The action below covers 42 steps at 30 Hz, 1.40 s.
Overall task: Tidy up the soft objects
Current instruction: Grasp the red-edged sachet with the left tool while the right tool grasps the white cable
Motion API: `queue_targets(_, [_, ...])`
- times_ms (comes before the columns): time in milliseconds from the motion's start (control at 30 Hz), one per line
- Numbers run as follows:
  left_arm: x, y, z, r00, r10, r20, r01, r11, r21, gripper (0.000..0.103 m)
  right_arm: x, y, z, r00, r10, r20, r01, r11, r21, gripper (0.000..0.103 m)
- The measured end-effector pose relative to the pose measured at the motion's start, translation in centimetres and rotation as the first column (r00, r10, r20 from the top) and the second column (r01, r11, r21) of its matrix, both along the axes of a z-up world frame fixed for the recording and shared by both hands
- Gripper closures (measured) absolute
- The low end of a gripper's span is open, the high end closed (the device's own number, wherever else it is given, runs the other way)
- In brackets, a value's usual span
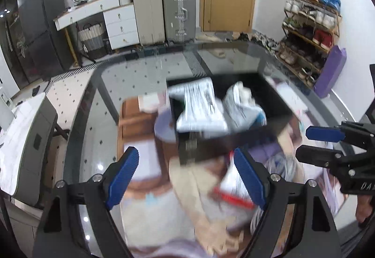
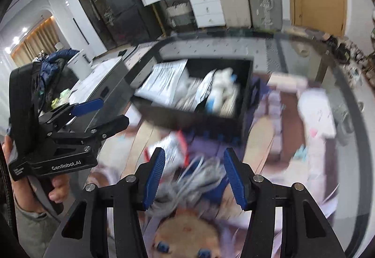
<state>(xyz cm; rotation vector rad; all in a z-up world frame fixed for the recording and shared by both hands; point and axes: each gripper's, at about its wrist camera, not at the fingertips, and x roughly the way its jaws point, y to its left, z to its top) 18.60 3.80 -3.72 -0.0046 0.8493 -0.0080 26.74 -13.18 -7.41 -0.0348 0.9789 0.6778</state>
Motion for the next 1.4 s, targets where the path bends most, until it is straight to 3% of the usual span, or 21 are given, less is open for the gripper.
queue_targets(133, [-1.8, -0.2, -1.2, 0.999, -0.01, -0.034, 0.01, 1.0, -0.003, 0.019, -1.2, 0.2, -2.5, 0.996, -0.01, -0.092, 0.012, 1.0, 0.018, 0.05])
queue_targets(267, [-2.9, -0.2, -2.7, 0.997, -0.025, -0.074, 0.024, 1.0, -0.01, 0.019, -1.8, 1.3, -4.3, 0.992, -0.021, -0.121, 0.021, 1.0, -0.008, 0.047])
queue_targets(367, [-3.0, -0.1, -3.5, 0.996, -0.022, -0.089, 0.023, 1.0, 0.007, 0.019, -1.8, 2.5, -5.4, 0.992, -0.02, -0.125, 0.015, 0.999, -0.038, 0.047])
queue_targets(500, [-2.8, 0.1, -3.7, 0.995, -0.026, -0.1, 0.023, 0.999, -0.029, 0.019, -1.7, 3.6, -6.0, 0.995, 0.004, -0.103, -0.012, 0.997, -0.071, 0.048])
queue_targets(533, [-2.8, 0.0, -3.5, 0.995, -0.033, -0.099, 0.03, 0.999, -0.036, 0.019, -1.7, 3.7, -6.0, 0.994, 0.018, -0.104, -0.025, 0.997, -0.071, 0.051])
queue_targets(567, [-2.8, -0.2, -3.5, 0.995, -0.039, -0.096, 0.035, 0.999, -0.038, 0.019, -1.7, 3.6, -6.0, 0.994, 0.03, -0.107, -0.037, 0.997, -0.064, 0.062])
queue_targets(600, [-2.8, -0.6, -3.4, 0.995, -0.047, -0.091, 0.043, 0.998, -0.037, 0.019, -1.5, 3.6, -6.0, 0.993, 0.041, -0.11, -0.048, 0.997, -0.062, 0.063])
queue_targets(867, [-1.5, -3.5, -3.3, 0.987, -0.129, -0.091, 0.125, 0.991, -0.047, 0.019, -1.5, 0.6, -5.4, 0.997, 0.039, -0.065, -0.047, 0.992, -0.121, 0.066])
queue_targets(1033, [0.7, -5.8, -4.7, 0.978, -0.165, -0.131, 0.169, 0.985, 0.022, 0.019, -1.5, -1.5, -5.4, 0.997, 0.026, -0.076, -0.034, 0.993, -0.112, 0.066])
queue_targets(1200, [2.1, -6.0, -6.3, 0.978, -0.13, -0.162, 0.149, 0.982, 0.115, 0.019, -1.5, -1.5, -5.4, 0.996, 0.037, -0.077, -0.046, 0.993, -0.113, 0.066])
queue_targets(1267, [1.9, -5.4, -6.2, 0.979, -0.124, -0.162, 0.139, 0.987, 0.079, 0.022, -1.7, -1.5, -5.2, 0.997, 0.041, -0.071, -0.049, 0.992, -0.116, 0.066])
queue_targets(1333, [1.5, -5.2, -6.1, 0.973, -0.15, -0.174, 0.159, 0.986, 0.043, 0.051, -1.7, -1.4, -5.1, 0.996, 0.05, -0.068, -0.058, 0.992, -0.117, 0.066])
queue_targets(1400, [0.7, -5.1, -5.9, 0.97, -0.156, -0.186, 0.164, 0.986, 0.027, 0.053, -2.0, -0.8, -5.1, 0.996, 0.065, -0.066, -0.073, 0.991, -0.116, 0.066])
